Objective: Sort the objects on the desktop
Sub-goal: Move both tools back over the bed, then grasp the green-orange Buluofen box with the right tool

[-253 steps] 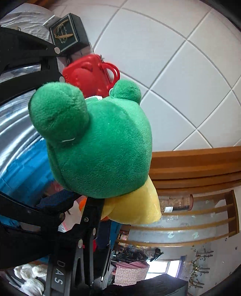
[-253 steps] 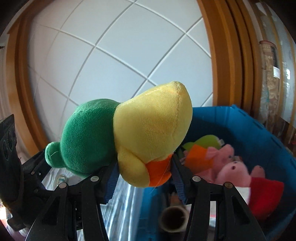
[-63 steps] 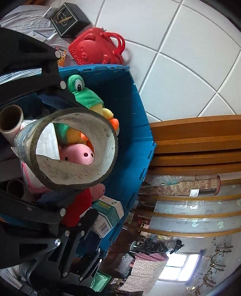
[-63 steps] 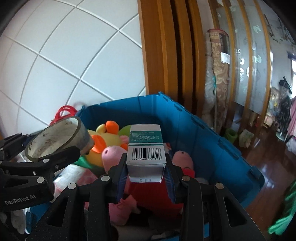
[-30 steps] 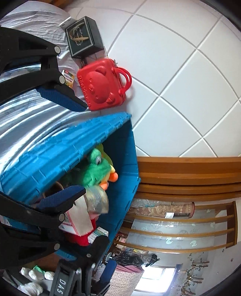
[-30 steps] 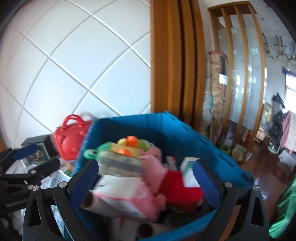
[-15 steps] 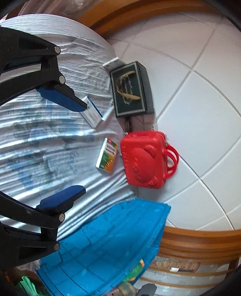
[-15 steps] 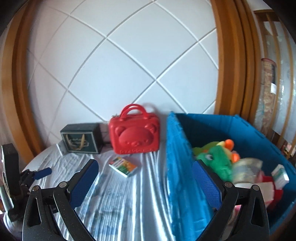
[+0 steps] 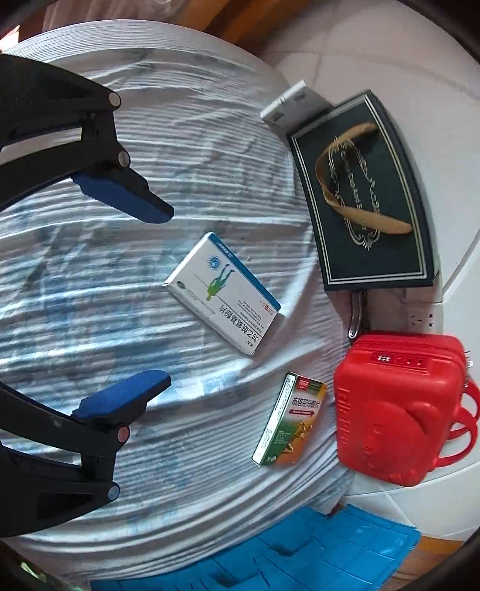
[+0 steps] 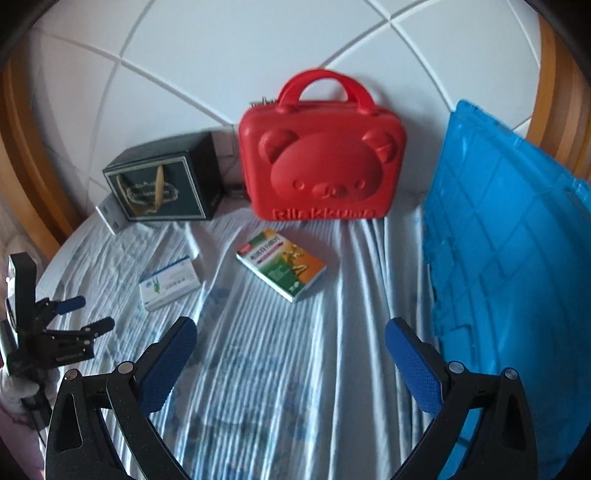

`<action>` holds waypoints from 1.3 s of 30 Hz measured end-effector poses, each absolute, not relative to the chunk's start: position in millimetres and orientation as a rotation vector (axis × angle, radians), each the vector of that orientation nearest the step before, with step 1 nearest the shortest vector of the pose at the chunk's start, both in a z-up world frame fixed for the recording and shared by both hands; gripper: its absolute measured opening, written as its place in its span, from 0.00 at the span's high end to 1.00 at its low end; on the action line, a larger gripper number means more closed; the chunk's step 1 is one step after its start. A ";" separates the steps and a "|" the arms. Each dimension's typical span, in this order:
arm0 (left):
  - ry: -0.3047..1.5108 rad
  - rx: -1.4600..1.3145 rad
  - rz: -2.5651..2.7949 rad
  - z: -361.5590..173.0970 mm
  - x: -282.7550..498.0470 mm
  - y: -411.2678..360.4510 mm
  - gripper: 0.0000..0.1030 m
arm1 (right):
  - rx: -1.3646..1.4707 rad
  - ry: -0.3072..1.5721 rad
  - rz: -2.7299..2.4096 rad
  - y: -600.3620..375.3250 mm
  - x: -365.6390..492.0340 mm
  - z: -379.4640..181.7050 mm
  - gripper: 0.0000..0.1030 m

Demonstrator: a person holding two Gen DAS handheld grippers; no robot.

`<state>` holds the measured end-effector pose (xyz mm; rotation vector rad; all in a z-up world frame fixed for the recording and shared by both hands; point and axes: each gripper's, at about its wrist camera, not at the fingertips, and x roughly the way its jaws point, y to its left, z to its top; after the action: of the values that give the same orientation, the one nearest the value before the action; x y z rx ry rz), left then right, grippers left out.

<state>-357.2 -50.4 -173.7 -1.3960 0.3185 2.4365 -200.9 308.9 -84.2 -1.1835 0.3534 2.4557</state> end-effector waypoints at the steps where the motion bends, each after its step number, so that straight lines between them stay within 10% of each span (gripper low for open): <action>1: 0.373 -1.404 2.415 -184.4 -371.2 -44.1 0.21 | -1.212 0.357 2.447 316.1 -213.3 -95.9 0.00; 10: 0.542 -1.446 2.275 -252.4 -446.3 -13.4 0.18 | -1.521 0.271 2.428 362.5 -307.6 -189.7 0.00; 14: 0.449 -1.503 2.262 -262.7 -463.3 -15.6 0.00 | -1.620 0.187 2.468 373.8 -342.2 -210.9 0.00; 39: 0.129 -1.633 2.468 -256.7 -433.7 -48.2 0.20 | -1.914 0.083 2.408 343.7 -401.8 -259.6 0.05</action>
<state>-433.7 -48.2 -256.7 -1.6332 0.1292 2.4681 -401.8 343.7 -259.6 -1.9143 0.0834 2.4085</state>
